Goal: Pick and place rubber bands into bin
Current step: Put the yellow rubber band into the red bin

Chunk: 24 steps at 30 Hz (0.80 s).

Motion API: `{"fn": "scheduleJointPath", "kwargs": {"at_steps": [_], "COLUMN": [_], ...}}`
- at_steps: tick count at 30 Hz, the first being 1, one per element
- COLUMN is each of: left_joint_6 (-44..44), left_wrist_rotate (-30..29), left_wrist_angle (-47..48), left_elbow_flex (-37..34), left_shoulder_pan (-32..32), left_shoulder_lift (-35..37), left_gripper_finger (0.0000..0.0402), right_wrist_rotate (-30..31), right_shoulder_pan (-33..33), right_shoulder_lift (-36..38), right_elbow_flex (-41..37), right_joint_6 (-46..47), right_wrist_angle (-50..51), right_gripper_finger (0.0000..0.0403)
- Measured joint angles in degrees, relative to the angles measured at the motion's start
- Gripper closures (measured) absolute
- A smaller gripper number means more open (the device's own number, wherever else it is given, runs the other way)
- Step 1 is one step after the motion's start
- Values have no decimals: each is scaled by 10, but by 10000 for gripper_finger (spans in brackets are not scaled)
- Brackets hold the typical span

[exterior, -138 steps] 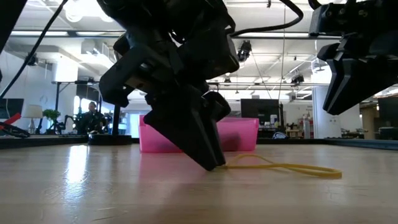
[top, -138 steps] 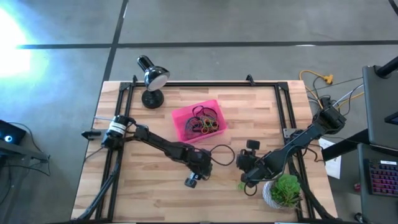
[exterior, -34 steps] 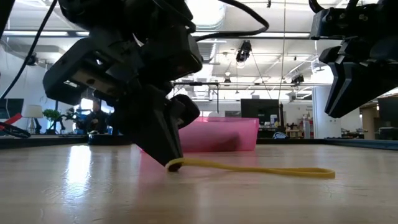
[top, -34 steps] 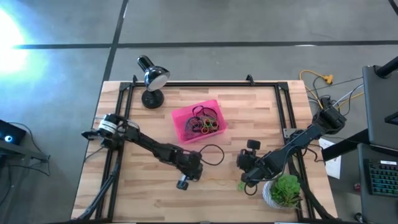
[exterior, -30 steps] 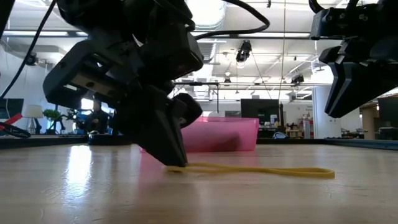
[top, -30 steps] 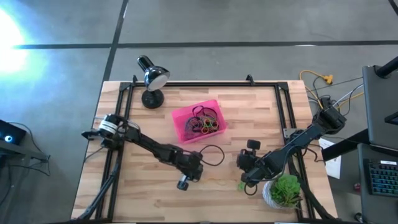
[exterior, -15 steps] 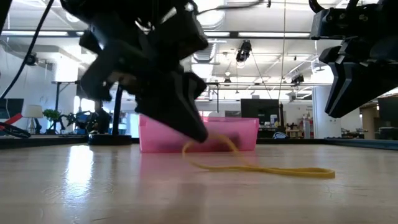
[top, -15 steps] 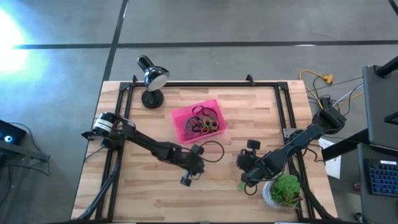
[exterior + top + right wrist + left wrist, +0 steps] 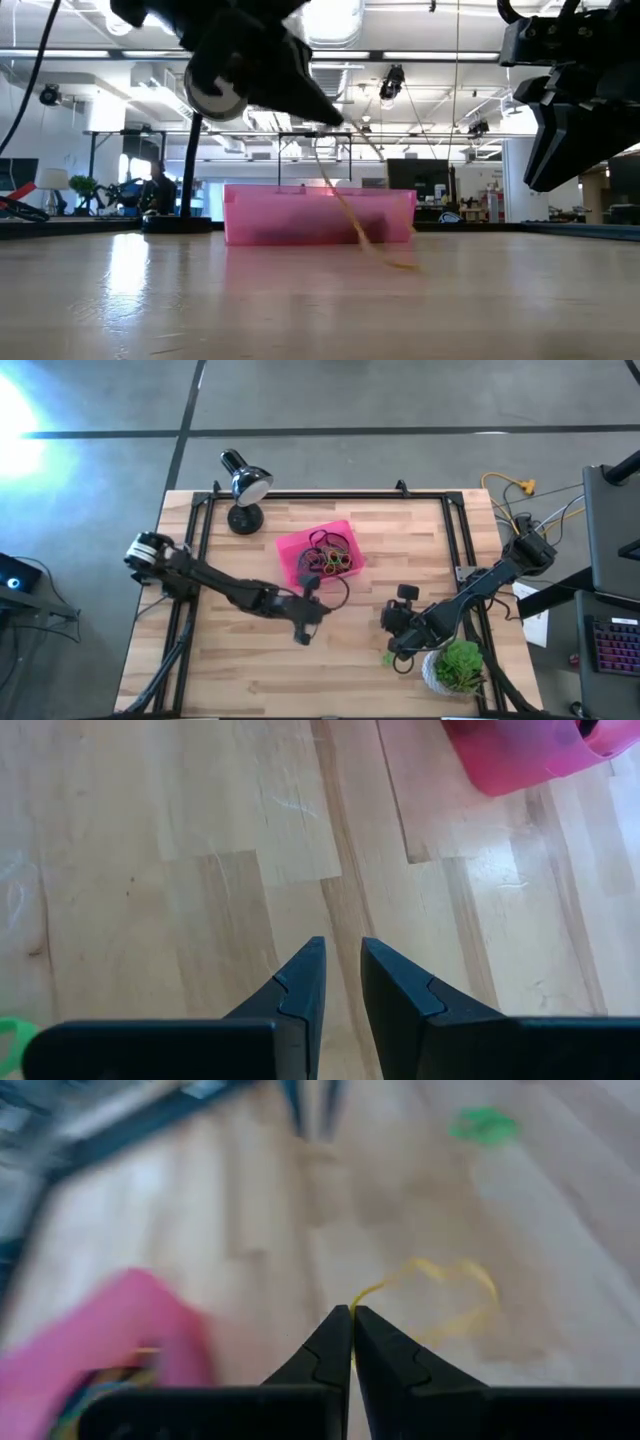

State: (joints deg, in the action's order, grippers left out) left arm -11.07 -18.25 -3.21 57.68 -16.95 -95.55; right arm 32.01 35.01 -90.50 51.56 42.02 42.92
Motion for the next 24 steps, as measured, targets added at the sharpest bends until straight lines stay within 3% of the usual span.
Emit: {"fn": "scheduleJointPath", "kwargs": {"at_steps": [10,17,24], "left_joint_6": [-75,-105,-103], "left_wrist_rotate": [-173,-206,-210], "left_wrist_angle": [27,74,126], "left_elbow_flex": [0,0,0], "left_shoulder_pan": [15,66,133], "left_shoulder_lift": [108,164,169], "left_gripper_finger": [401,401,401], "right_wrist_rotate": [1,1,1], "right_shoulder_pan": [0,0,0], "right_shoulder_lift": [0,0,0], "right_elbow_flex": [0,-1,-1], "right_joint_6": [0,0,0], "right_wrist_angle": [-2,-3,-3], "right_gripper_finger": [346,346,346]}}
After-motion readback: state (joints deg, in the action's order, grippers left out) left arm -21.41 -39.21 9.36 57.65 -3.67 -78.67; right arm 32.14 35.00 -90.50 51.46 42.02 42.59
